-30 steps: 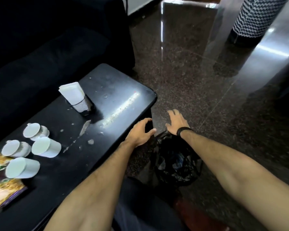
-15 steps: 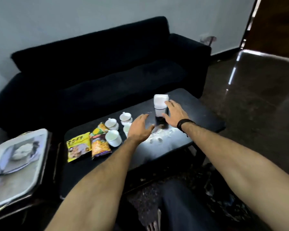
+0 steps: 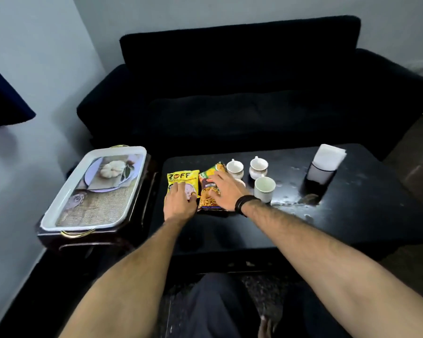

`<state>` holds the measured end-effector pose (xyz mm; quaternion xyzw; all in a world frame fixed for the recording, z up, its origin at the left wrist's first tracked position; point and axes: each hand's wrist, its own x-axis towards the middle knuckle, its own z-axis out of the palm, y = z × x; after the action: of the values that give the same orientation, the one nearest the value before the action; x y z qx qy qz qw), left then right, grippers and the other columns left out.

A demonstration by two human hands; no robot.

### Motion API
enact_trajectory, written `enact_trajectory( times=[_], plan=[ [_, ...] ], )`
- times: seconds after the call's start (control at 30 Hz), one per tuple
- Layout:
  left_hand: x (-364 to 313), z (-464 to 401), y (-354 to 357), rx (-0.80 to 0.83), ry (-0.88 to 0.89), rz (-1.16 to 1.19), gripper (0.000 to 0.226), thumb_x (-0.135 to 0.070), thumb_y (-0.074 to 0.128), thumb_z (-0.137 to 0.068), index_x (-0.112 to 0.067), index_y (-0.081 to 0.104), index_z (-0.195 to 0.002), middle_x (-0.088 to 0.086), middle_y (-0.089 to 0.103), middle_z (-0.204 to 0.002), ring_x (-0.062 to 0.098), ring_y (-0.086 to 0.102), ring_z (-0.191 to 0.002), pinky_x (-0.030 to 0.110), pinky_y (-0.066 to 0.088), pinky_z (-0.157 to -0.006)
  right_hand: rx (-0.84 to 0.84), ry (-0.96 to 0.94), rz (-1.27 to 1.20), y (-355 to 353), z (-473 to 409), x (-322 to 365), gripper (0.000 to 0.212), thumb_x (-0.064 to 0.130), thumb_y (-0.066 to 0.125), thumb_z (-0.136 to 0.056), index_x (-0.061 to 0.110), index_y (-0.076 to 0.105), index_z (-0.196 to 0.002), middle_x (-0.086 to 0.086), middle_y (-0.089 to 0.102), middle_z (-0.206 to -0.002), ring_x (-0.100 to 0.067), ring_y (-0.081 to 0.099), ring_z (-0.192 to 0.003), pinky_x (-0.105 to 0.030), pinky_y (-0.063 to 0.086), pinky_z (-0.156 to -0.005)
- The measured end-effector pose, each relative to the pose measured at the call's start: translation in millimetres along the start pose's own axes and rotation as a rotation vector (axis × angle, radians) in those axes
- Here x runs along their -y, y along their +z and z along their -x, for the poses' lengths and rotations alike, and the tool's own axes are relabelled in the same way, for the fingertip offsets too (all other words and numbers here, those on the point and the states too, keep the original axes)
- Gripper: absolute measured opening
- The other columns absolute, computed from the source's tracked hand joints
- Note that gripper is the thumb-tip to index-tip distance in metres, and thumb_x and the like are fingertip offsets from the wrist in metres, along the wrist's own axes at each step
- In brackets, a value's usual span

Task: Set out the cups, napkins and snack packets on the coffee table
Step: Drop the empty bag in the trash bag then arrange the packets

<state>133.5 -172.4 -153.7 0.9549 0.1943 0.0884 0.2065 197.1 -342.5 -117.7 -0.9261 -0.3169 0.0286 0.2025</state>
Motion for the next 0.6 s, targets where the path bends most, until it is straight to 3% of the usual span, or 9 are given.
enact_trajectory(
  times=[0.1,0.27,0.5,0.6],
  plan=[
    [23,-11,10,-0.003,-0.059,-0.009,0.062,-0.036,0.055,-0.095,-0.014,0.032,-0.149,0.016,0.029,-0.157,0.030,0.025,-0.146,0.043,0.021,-0.121,0.033,0.016,0.053,37,-12,14,0.055,0.033,0.050,-0.094,0.010,0.038,-0.142,-0.007,0.034,-0.150,-0.025,0.034,-0.139,-0.040,0.041,-0.107],
    [38,-38,27,0.007,-0.063,-0.006,0.069,-0.041,0.052,-0.096,-0.026,0.019,-0.154,0.011,0.010,-0.164,0.030,0.008,-0.151,0.053,0.007,-0.121,0.129,0.142,0.060,76,-20,16,0.077,0.038,0.051,-0.093,0.004,0.015,-0.152,-0.014,0.013,-0.161,-0.031,0.011,-0.150,-0.046,0.018,-0.121],
    [53,-69,51,0.146,-0.011,-0.151,0.063,-0.059,0.027,-0.099,-0.037,0.009,-0.155,0.001,-0.005,-0.165,0.025,-0.009,-0.152,0.065,-0.001,-0.115,0.075,0.054,0.019,106,-19,1,0.069,0.042,0.041,-0.096,0.012,0.017,-0.153,-0.007,0.016,-0.162,-0.026,0.012,-0.150,-0.044,0.011,-0.121],
    [63,-62,64,0.142,-0.030,-0.121,0.061,-0.063,0.022,-0.098,-0.041,0.015,-0.154,-0.002,0.001,-0.166,0.021,-0.012,-0.151,0.067,-0.001,-0.114,0.067,0.045,0.000,110,-19,-4,0.063,0.041,0.033,-0.099,0.012,0.017,-0.153,-0.007,0.014,-0.163,-0.024,0.012,-0.150,-0.044,0.011,-0.121]
  ],
)
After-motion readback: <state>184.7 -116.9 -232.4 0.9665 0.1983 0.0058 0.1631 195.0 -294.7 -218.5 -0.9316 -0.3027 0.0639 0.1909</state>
